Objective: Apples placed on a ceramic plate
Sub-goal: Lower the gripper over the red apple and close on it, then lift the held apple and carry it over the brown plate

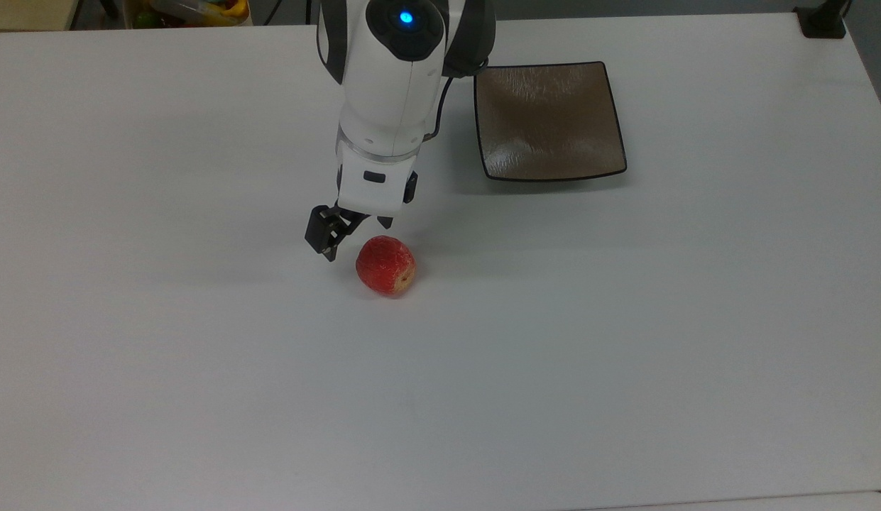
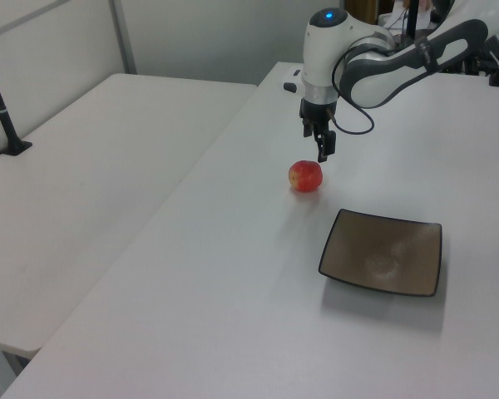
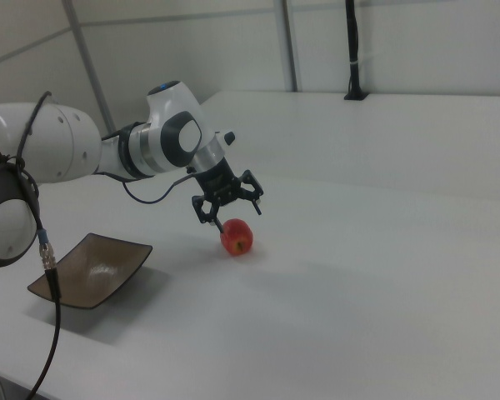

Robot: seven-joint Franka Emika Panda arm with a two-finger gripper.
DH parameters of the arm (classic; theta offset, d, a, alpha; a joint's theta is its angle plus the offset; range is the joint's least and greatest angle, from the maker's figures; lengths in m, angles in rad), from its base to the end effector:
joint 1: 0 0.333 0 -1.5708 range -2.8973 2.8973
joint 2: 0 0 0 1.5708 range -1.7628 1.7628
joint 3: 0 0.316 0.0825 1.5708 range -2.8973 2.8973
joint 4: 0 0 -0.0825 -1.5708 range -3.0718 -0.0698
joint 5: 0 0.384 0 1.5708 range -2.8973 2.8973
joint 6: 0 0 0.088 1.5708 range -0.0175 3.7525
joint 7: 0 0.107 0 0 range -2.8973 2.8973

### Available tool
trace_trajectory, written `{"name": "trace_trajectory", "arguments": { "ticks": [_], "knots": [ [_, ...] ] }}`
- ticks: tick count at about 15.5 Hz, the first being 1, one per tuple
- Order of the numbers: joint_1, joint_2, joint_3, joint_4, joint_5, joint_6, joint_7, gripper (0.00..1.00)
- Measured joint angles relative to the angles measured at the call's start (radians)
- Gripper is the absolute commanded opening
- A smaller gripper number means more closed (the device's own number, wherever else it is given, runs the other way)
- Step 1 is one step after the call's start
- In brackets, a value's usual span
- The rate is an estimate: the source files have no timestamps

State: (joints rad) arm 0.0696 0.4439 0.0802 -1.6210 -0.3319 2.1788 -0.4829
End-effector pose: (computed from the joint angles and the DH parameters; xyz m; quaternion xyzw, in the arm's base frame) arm 0.6829 0.0837 0.3794 0.9129 0.3847 0.0364 0.1319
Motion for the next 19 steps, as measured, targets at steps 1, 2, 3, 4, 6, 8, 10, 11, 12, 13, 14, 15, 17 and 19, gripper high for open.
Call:
{"name": "trace_trajectory", "arguments": {
  "ticks": [1,2,3,4,6,8,10,11,12,13,14,15,17,19],
  "knots": [
    [0.002,0.001,0.003,0.0,0.0,0.0,0.0,1.0],
    [0.003,0.001,0.007,0.0,0.0,0.0,0.0,1.0],
    [0.003,0.002,0.01,0.0,0.0,0.0,0.0,1.0],
    [0.006,0.004,0.013,0.0,0.0,0.0,0.0,1.0],
    [0.015,0.015,0.013,0.0,-0.004,0.0,0.0,1.0],
    [0.017,0.029,0.013,0.001,-0.019,0.005,0.0,1.0],
    [0.018,0.045,0.013,0.001,-0.032,0.02,0.0,1.0],
    [0.018,0.052,0.013,0.003,-0.035,0.027,0.0,0.97],
    [0.018,0.06,0.013,0.01,-0.038,0.032,0.0,0.83],
    [0.017,0.068,0.013,0.018,-0.042,0.032,-0.001,0.53],
    [0.017,0.076,0.013,0.024,-0.051,0.032,-0.001,0.39],
    [0.016,0.081,0.013,0.028,-0.058,0.036,-0.001,0.39],
    [0.014,0.09,0.013,0.034,-0.059,0.062,0.001,0.39],
    [0.014,0.093,0.013,0.036,-0.059,0.073,0.007,0.39]
  ]
}}
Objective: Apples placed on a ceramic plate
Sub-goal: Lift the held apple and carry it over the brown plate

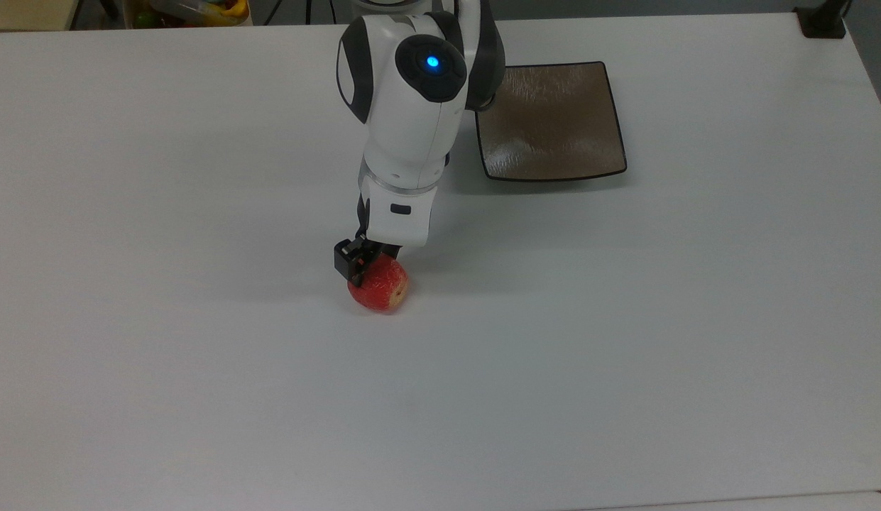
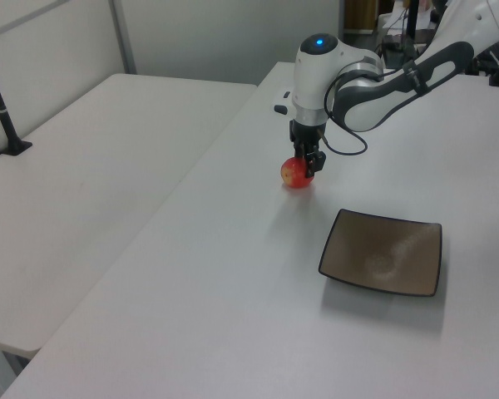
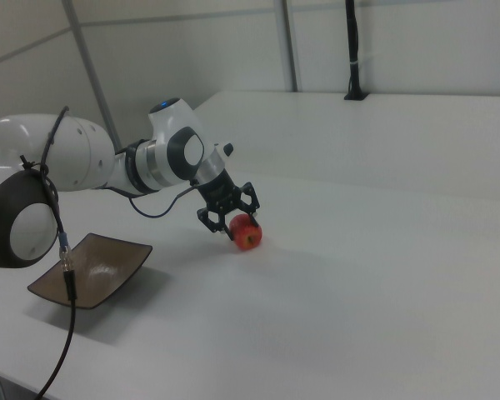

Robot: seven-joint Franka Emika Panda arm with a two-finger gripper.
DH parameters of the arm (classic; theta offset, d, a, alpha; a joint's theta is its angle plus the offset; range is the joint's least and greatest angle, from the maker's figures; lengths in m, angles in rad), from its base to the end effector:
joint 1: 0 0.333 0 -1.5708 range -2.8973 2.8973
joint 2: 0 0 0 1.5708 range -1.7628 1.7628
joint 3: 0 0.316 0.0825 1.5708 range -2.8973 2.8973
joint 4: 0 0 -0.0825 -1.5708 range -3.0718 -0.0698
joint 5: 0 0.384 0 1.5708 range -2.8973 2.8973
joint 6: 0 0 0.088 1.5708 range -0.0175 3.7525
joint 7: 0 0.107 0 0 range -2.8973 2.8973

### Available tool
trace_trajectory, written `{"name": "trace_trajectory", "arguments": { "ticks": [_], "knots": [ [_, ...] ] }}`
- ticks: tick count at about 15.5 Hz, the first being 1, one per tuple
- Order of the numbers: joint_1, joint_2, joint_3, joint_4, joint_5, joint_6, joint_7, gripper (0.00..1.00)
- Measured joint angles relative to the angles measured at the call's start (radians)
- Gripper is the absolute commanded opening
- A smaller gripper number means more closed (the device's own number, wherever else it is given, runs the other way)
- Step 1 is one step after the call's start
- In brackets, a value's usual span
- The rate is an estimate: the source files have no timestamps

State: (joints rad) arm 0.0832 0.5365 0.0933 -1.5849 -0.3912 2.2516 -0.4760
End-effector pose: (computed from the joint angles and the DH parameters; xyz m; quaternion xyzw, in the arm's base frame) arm 0.6974 0.1040 0.3398 0.8978 0.4137 0.0455 0.1443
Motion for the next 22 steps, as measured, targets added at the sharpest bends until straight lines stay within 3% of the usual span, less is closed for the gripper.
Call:
{"name": "trace_trajectory", "arguments": {
  "ticks": [9,14,22],
  "knots": [
    [-0.002,-0.015,0.005,0.02,0.0,0.002,0.016,0.39],
    [-0.008,-0.101,0.064,-0.029,0.006,0.001,0.077,0.39],
    [0.011,-0.309,0.157,-0.192,0.156,-0.136,0.096,0.43]
  ]
}}
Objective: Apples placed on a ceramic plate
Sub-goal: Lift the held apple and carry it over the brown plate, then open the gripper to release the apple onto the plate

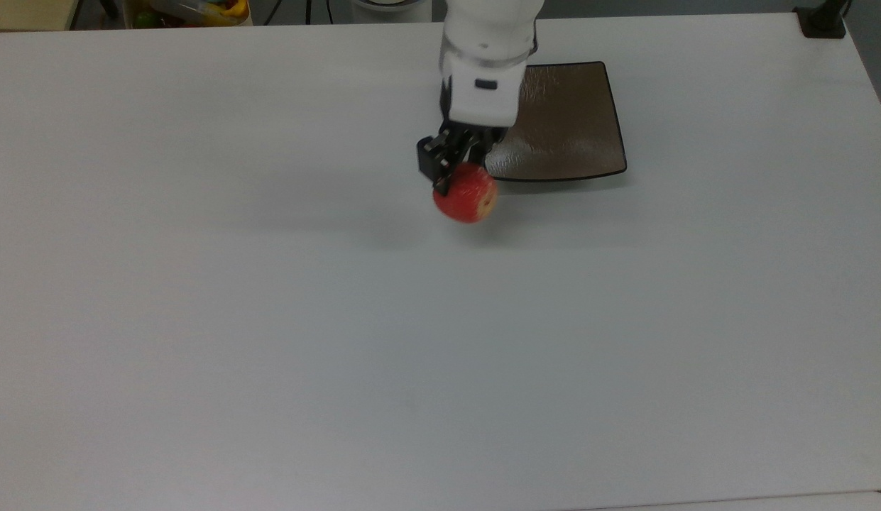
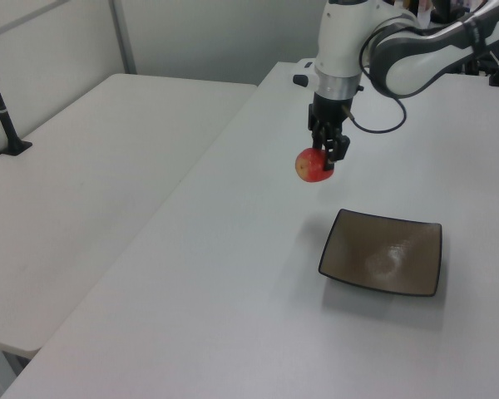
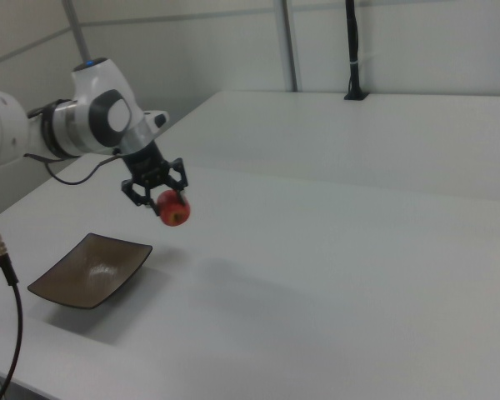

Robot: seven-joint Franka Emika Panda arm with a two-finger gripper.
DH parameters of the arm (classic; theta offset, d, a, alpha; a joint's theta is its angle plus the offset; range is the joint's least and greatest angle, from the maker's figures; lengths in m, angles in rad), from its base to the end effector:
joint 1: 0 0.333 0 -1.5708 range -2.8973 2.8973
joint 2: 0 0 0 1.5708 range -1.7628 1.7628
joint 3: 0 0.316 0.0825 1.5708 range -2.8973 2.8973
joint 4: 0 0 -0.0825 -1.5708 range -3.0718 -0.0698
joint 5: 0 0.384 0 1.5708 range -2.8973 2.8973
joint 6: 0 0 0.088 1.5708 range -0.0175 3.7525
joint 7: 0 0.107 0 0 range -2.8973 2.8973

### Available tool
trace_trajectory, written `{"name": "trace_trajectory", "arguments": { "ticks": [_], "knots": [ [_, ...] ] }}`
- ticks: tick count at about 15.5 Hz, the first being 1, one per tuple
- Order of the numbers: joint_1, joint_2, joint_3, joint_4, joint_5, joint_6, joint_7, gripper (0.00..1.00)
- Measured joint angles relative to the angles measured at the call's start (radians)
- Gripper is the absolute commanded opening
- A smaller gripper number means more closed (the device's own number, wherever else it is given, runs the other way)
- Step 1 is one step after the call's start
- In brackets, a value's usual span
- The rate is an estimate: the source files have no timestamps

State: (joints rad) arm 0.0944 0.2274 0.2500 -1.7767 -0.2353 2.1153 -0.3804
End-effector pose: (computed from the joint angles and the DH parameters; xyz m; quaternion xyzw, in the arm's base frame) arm 0.6036 0.1944 0.4441 0.9117 0.3992 0.0585 0.0774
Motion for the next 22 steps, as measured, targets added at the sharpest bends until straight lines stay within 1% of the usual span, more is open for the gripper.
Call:
{"name": "trace_trajectory", "arguments": {
  "ticks": [4,5,6,10,19,20,22],
  "knots": [
    [0.063,-0.082,0.009,-0.1,0.037,-0.035,0.007,0.44],
    [0.076,-0.096,0.01,-0.116,0.04,-0.051,0.011,0.61],
    [0.084,-0.107,0.01,-0.126,0.043,-0.064,0.012,1.0],
    [0.091,-0.116,0.01,-0.141,0.047,-0.071,0.013,1.0],
    [0.091,-0.116,0.01,-0.141,0.047,-0.071,0.013,1.0],
    [0.091,-0.117,0.01,-0.14,0.052,-0.071,0.02,1.0],
    [0.088,-0.121,0.008,-0.136,0.072,-0.071,0.083,1.0]
  ]
}}
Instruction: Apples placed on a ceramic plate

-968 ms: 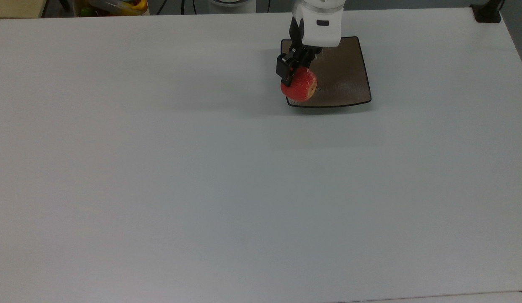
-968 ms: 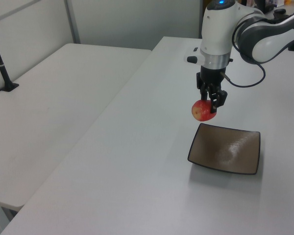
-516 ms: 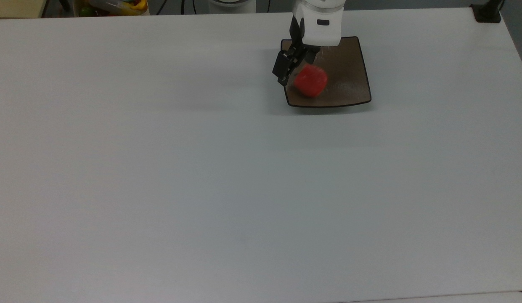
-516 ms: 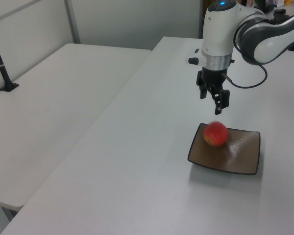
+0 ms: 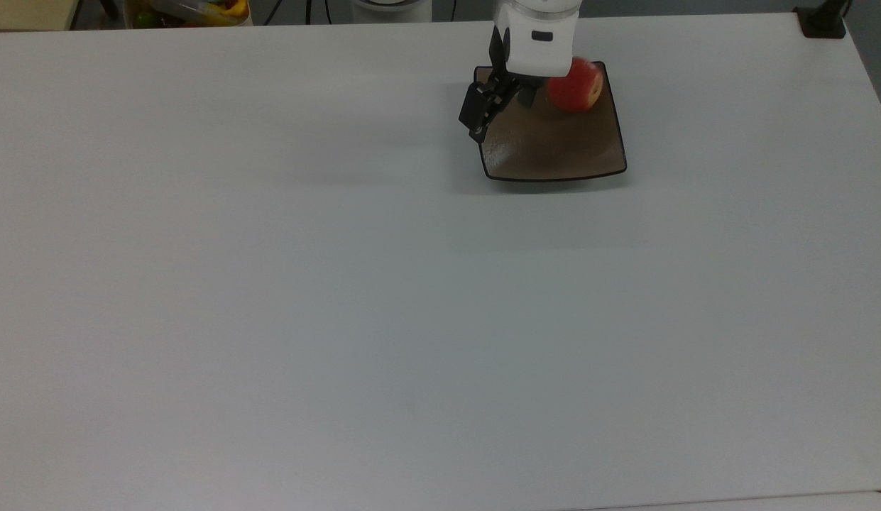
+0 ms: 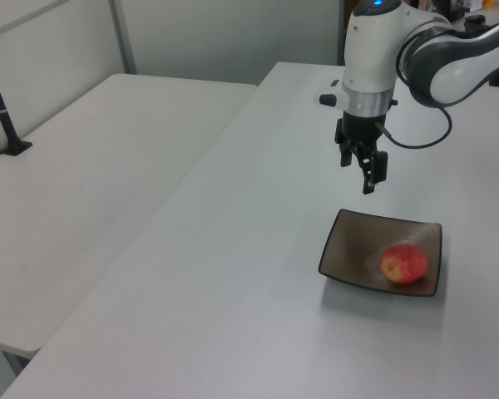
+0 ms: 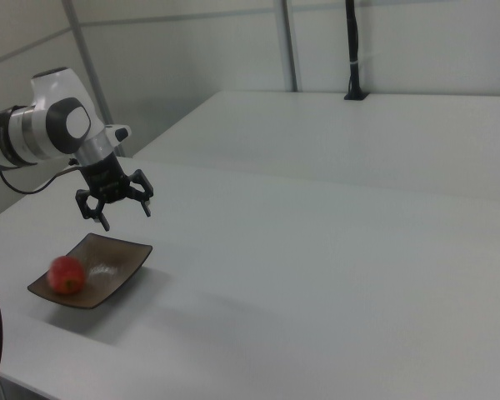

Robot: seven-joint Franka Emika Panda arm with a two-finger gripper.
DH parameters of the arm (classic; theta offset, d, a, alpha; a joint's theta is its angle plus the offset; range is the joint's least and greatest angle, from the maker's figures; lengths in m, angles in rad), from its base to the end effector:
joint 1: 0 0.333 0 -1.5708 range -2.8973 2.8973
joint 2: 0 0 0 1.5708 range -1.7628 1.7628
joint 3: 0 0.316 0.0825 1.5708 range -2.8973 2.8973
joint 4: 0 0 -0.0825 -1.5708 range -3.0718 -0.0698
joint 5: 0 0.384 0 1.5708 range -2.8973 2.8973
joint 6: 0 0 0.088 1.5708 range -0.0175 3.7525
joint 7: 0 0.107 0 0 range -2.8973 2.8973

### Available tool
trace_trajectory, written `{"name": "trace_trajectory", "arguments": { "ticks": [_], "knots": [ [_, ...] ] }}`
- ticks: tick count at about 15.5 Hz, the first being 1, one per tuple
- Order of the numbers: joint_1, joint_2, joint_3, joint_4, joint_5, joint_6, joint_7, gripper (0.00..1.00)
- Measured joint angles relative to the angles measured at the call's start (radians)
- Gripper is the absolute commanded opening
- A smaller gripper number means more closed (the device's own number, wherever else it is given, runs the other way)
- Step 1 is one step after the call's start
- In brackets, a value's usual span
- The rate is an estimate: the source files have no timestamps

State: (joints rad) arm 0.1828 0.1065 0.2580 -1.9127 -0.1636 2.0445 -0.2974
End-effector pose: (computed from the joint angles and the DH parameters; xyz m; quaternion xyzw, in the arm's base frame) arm 0.5373 0.2393 0.4440 0.9176 0.3928 0.0190 0.0585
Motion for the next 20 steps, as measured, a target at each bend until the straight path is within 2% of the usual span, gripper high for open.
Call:
{"name": "trace_trajectory", "arguments": {
  "ticks": [4,6,8,10,12,17,20],
  "knots": [
    [-0.013,-0.026,-0.009,0.02,0.013,0.0,0.177,1.0],
    [-0.026,-0.049,-0.019,0.028,0.059,-0.006,0.254,1.0],
    [-0.032,-0.069,-0.039,0.06,0.097,-0.077,0.311,1.0],
    [-0.036,-0.088,-0.083,0.113,0.152,-0.165,0.344,1.0],
    [-0.037,-0.103,-0.129,0.133,0.178,-0.191,0.391,1.0],
    [-0.038,-0.111,-0.22,0.135,0.181,-0.193,0.411,1.0],
    [-0.038,-0.111,-0.271,0.134,0.18,-0.193,0.372,1.0]
  ]
}}
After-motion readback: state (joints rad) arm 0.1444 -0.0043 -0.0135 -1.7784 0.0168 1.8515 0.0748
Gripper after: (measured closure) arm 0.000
